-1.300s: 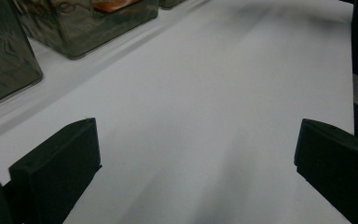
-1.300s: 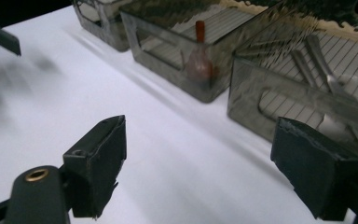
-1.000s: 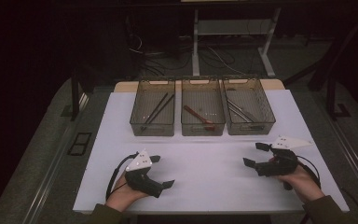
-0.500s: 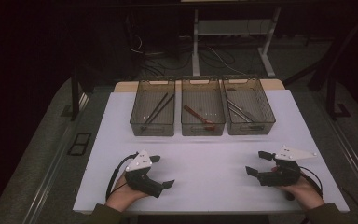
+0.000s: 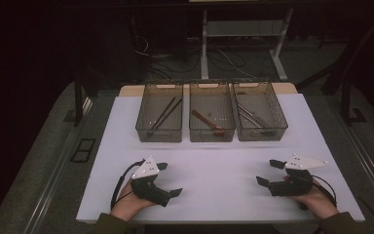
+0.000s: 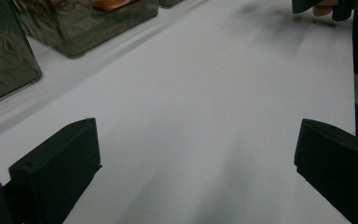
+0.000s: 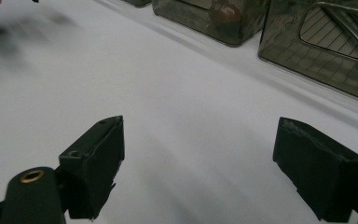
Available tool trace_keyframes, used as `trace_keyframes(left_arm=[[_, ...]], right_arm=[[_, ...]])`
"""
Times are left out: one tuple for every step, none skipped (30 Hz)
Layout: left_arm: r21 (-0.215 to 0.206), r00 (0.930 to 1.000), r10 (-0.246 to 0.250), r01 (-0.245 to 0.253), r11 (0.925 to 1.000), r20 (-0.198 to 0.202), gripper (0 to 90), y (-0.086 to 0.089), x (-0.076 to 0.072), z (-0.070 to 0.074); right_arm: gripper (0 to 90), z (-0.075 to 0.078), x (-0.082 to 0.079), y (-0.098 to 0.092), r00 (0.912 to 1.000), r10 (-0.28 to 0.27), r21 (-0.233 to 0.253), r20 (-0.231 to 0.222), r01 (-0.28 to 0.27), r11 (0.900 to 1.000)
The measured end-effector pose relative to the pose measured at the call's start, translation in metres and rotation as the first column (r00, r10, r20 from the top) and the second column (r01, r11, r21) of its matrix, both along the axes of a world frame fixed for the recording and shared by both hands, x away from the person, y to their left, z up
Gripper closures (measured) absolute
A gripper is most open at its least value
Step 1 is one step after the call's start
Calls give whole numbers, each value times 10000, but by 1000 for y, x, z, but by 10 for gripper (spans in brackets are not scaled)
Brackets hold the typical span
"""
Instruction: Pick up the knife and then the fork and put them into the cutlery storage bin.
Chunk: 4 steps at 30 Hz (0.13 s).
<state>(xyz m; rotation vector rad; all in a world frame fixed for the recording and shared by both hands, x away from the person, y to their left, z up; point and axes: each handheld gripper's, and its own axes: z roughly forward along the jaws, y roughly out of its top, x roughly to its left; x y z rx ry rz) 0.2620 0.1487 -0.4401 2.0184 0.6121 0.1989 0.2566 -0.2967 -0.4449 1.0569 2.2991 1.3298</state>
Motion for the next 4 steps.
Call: trace_keyframes(left_arm=[[7,10000,-3,3,10000,1,0,0,0,0],[18,10000,-7,7,10000,-10,0,0,0,0],[6,10000,0,0,10000,-15,0,0,0,0],[11,10000,-3,3,10000,-12,0,0,0,0]], right_arm=[[157,0,0,0,10000,4,4,-2,-4,10000],[157,0,0,0,10000,9,-3,-2,-9,10000],[157,0,0,0,10000,13,-9,2,-13,10000],[157,0,0,0,10000,21,-10,4,-21,10000]])
